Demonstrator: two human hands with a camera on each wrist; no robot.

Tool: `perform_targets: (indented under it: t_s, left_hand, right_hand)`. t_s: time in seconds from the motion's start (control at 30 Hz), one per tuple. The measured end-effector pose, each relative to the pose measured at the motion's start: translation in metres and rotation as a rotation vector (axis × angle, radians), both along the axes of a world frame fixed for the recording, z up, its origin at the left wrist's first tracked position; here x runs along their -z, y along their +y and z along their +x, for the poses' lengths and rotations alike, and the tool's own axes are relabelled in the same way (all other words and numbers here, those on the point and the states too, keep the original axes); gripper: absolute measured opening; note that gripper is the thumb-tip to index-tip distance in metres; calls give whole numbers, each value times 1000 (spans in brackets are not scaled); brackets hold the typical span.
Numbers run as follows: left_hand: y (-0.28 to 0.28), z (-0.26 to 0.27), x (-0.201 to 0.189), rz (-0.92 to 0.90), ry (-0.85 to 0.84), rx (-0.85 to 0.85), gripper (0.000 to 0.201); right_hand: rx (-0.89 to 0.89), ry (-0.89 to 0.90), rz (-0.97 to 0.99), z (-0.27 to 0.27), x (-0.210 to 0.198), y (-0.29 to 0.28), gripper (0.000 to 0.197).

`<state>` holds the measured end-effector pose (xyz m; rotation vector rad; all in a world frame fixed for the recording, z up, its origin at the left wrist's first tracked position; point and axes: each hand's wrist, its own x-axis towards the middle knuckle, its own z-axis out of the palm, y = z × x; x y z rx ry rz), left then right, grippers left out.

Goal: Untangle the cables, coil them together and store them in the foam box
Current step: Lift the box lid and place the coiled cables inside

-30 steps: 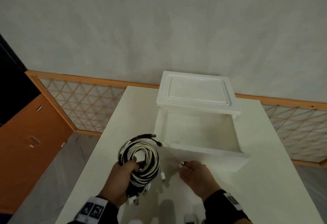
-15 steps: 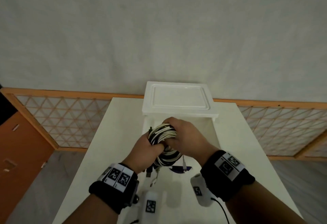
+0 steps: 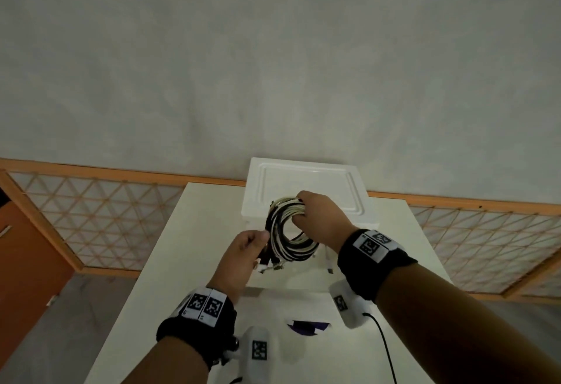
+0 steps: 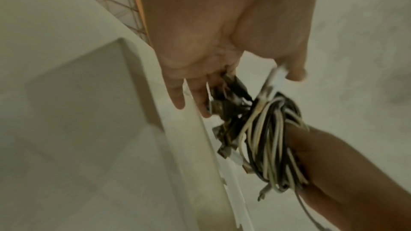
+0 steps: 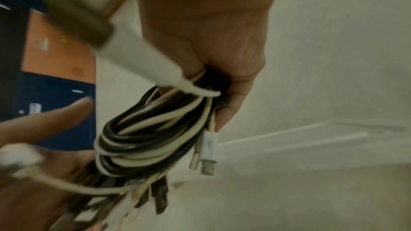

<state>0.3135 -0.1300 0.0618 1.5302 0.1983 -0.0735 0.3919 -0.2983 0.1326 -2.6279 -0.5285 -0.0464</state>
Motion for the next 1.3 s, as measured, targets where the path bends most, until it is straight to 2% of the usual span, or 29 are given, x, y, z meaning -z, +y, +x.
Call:
perform_targets:
  t_s: [0.03, 0.1, 0.13, 0.2, 0.27, 0.3, 0.37, 0.47, 0.53, 0.63, 0.7, 0.73, 0.83, 0.87, 0.97, 1.07, 1.1, 1.17, 1.3]
  left_hand:
    - [4, 0, 8, -12, 10, -35, 43]
    - [11, -3, 23, 0, -28, -81, 41]
    - [12, -5, 30, 46, -65, -74, 38]
    - [14, -10, 44, 250, -123, -5, 34]
    - [14, -16, 55, 491, -237, 65, 47]
    - [13, -19, 59, 548, -324, 53, 51]
    - [12, -21, 65, 588, -482, -17, 47]
    - [11, -19, 75, 654, -608, -66, 52]
    - [11, -15, 83, 680, -665, -49, 47]
    - [12, -12, 92, 717, -656, -24, 45]
    - [12, -12, 97, 737, -644, -30, 44]
    - [12, -12, 97, 738, -641, -37, 44]
    - [9, -15, 93, 710, -661, -77, 49]
    - [9, -16, 90, 696, -670, -86, 50]
    - [8, -16, 87, 669, -685, -101, 43]
    - [8, -16, 89, 668, -688, -111, 37]
    - [8, -16, 88, 667, -692, -112, 37]
    - [7, -15, 86, 668, -719, -124, 44]
    - [6, -17, 88, 687, -769, -153, 56]
  right_hand:
    - [28, 18, -12, 9, 6, -3, 14]
    - [44, 53, -93, 24, 20, -6, 19]
    - [34, 73, -155, 29, 28, -5, 23]
    - [-10, 123, -275, 35, 41, 0, 28]
    - [-93, 178, -346, 37, 48, 8, 32]
    - [-150, 213, -368, 38, 50, 12, 34]
    - [-287, 295, -428, 39, 55, 20, 38]
    - [-448, 426, -529, 40, 65, 32, 42]
    - [-460, 488, -585, 44, 71, 40, 42]
    - [-417, 582, -692, 57, 81, 48, 40]
    - [-398, 677, -754, 65, 84, 51, 45]
    - [-448, 686, -781, 67, 84, 53, 47]
    - [-569, 667, -803, 65, 80, 61, 24]
    - [-546, 675, -773, 65, 83, 61, 18]
    - [-543, 688, -796, 72, 100, 54, 28]
    - [-617, 700, -867, 78, 119, 48, 31]
    - [-563, 659, -855, 76, 120, 47, 32]
    - [-442, 611, -802, 75, 112, 47, 37]
    - [-483, 696, -858, 63, 104, 58, 48]
